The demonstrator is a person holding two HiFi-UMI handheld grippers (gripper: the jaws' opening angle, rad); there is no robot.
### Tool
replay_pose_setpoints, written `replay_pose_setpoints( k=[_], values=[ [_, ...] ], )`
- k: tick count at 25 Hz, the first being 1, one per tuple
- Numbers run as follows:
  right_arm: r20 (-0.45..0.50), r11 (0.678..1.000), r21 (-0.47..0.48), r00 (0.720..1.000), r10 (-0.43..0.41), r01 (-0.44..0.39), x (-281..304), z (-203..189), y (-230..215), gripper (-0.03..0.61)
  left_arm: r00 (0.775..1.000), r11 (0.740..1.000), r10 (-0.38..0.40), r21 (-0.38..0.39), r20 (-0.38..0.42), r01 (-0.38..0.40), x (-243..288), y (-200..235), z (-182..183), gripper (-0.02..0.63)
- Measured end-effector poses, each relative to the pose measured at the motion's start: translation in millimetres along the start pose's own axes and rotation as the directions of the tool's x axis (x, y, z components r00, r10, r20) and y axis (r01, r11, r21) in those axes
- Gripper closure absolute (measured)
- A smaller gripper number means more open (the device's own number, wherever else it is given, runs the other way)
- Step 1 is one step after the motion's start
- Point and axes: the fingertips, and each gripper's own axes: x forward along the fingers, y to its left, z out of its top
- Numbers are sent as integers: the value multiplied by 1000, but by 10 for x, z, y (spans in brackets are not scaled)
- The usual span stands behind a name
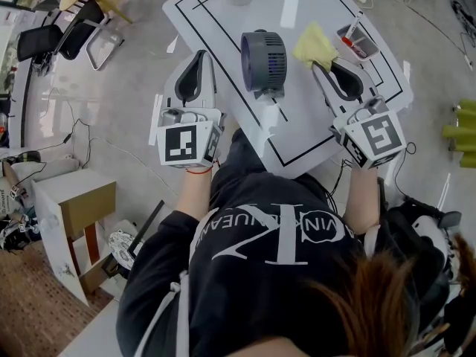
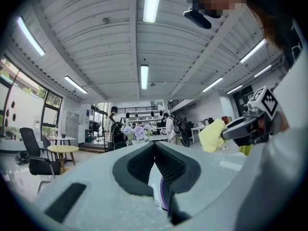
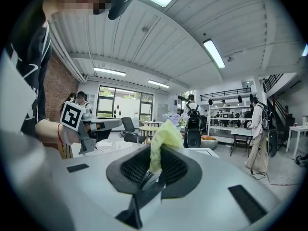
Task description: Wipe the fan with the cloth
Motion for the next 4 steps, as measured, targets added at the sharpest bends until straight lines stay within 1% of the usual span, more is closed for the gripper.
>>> replay_pose_setpoints(
  k=[4],
  values=[
    [1, 1000, 5, 1000, -2, 2, -5, -6, -18, 522, 1000, 1000, -4, 0, -2, 4, 24, -8, 1, 603]
  ],
)
